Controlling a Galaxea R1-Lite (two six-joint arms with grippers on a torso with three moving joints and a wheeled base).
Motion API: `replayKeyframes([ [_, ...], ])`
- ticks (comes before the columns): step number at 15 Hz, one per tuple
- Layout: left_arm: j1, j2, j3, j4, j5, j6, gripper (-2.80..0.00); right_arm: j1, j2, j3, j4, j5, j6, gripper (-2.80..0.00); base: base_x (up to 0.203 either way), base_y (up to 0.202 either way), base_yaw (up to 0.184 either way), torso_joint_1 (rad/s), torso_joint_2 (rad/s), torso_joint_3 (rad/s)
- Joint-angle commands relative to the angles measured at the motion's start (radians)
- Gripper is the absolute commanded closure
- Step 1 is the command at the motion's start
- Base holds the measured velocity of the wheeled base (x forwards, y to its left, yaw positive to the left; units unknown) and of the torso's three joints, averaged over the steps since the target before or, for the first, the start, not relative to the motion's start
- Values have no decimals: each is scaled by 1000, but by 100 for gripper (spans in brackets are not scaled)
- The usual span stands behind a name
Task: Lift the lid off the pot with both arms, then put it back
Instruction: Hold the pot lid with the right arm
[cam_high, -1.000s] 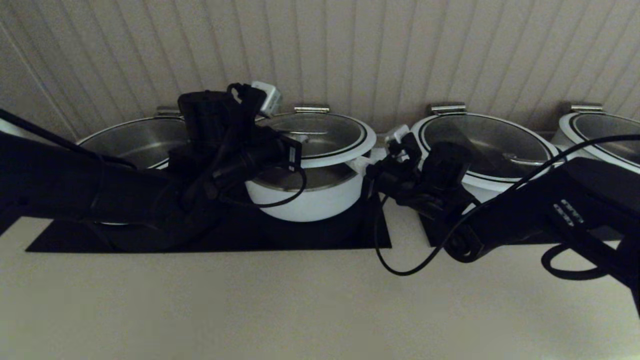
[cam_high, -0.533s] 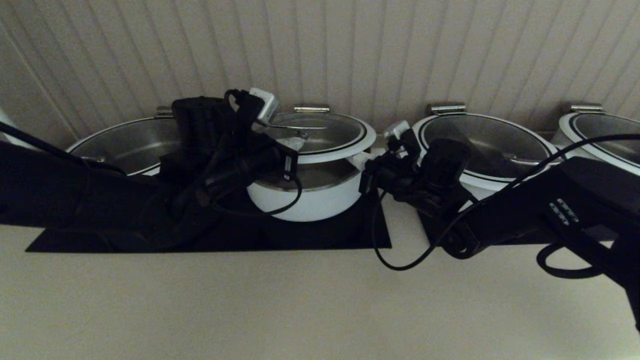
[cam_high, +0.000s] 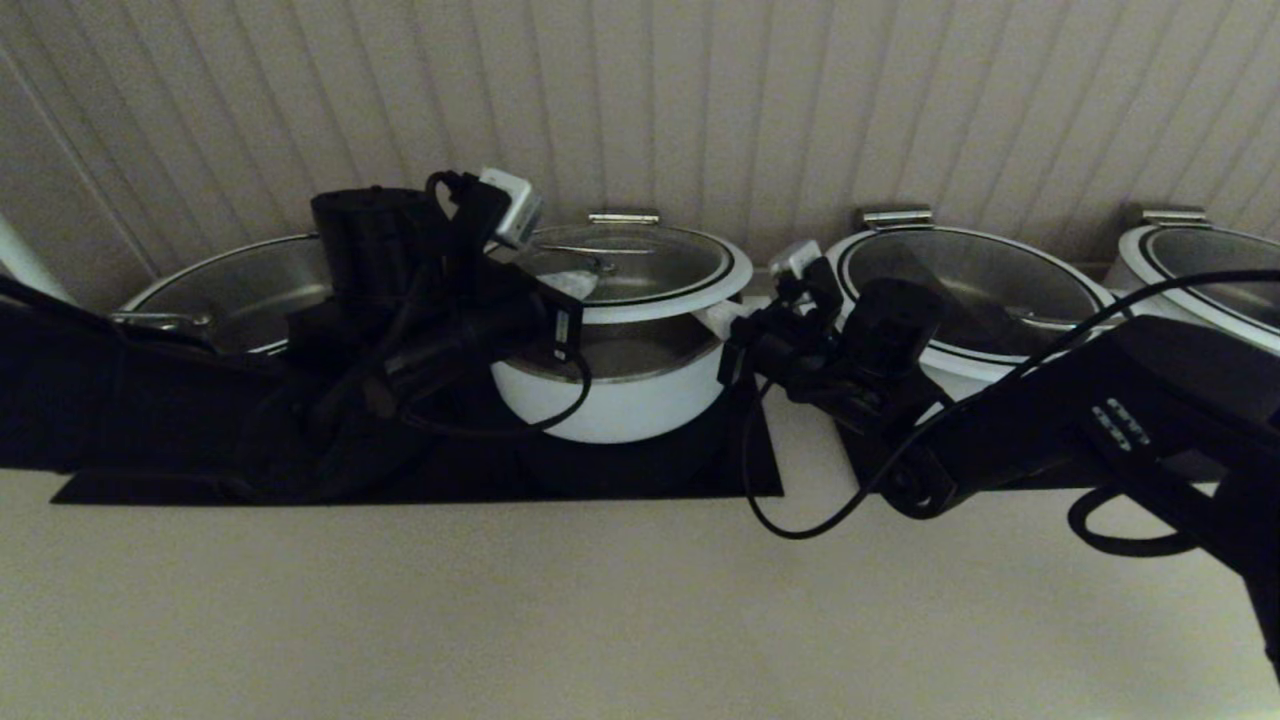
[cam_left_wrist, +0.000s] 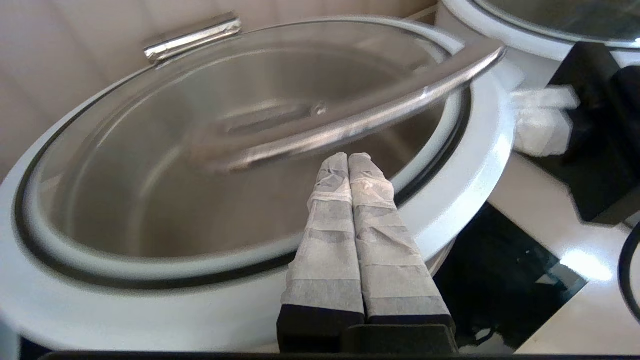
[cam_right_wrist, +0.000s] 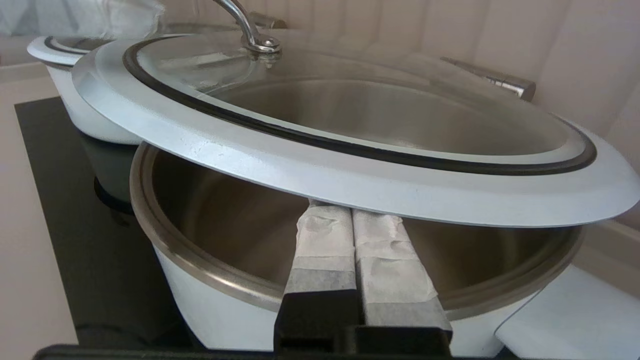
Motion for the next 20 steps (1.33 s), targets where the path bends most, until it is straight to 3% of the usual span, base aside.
replayKeyframes([
  [1, 10, -25, 27, -4, 19, 4, 0, -1, 0, 2, -14, 3, 0, 0, 0, 0, 0, 0, 0, 0],
  [9, 65, -95, 97, 3, 33, 39, 0, -1, 0, 8, -34, -31, -1, 0, 0, 0, 0, 0, 0, 0],
  [20, 67, -221, 229, 7, 33, 56, 0, -1, 6, 2, -34, -31, -1, 0, 0, 0, 0, 0, 0, 0],
])
